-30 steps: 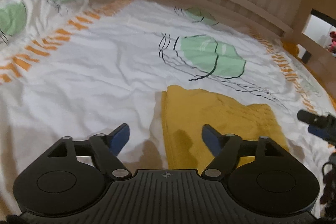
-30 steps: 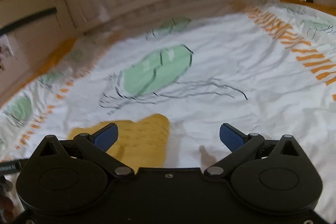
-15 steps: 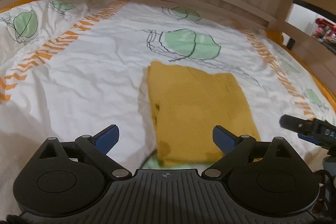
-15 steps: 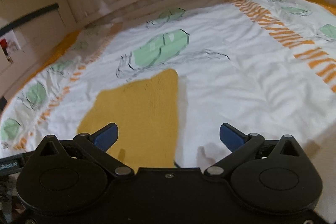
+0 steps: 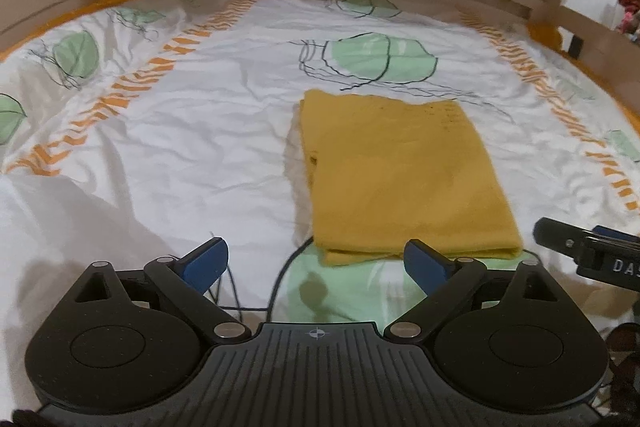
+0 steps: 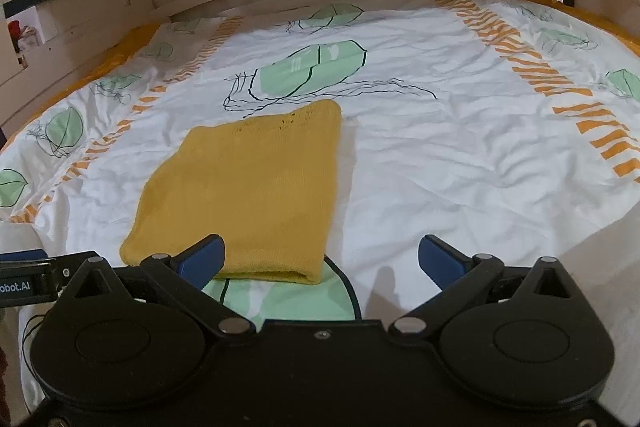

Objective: Fold small clothes

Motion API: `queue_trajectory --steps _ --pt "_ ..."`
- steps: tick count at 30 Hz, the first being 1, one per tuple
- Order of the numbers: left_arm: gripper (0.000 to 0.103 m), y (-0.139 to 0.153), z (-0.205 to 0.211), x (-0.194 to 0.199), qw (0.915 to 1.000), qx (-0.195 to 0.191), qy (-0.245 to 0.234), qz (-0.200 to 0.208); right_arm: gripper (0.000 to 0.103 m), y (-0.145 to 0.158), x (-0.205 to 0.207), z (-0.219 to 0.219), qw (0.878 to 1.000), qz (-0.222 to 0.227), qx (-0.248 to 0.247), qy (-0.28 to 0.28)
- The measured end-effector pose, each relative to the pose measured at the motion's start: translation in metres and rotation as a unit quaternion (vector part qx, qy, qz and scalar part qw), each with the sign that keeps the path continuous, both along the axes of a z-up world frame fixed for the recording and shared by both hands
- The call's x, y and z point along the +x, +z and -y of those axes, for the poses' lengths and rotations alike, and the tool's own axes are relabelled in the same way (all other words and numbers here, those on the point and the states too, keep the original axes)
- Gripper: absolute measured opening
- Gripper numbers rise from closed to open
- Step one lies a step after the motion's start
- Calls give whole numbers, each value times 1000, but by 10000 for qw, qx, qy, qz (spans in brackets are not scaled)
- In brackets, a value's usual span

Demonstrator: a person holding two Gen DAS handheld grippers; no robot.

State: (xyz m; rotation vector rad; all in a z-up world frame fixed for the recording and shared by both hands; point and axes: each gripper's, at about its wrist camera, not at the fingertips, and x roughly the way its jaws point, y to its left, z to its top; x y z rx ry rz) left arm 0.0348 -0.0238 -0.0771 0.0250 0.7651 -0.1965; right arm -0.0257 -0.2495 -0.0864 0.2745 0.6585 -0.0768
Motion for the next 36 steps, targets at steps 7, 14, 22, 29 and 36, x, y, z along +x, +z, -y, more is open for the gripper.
queue_trajectory --steps 7,14,22,29,36 --pt "95 2 7 -4 9993 321 197 14 102 -3 1 1 10000 -61 16 5" --pt "95 -1 8 -4 9994 304 149 -79 102 -3 1 0 10000 -83 4 5" --pt "95 -2 7 -1 9994 258 188 -154 102 -5 2 -1 9999 -116 1 15" --pt "95 -2 7 1 9994 233 175 -178 102 -6 2 -1 9999 -118 16 16" --pt "95 -3 9 3 9994 208 144 -229 102 -7 3 -3 9999 -157 16 17"
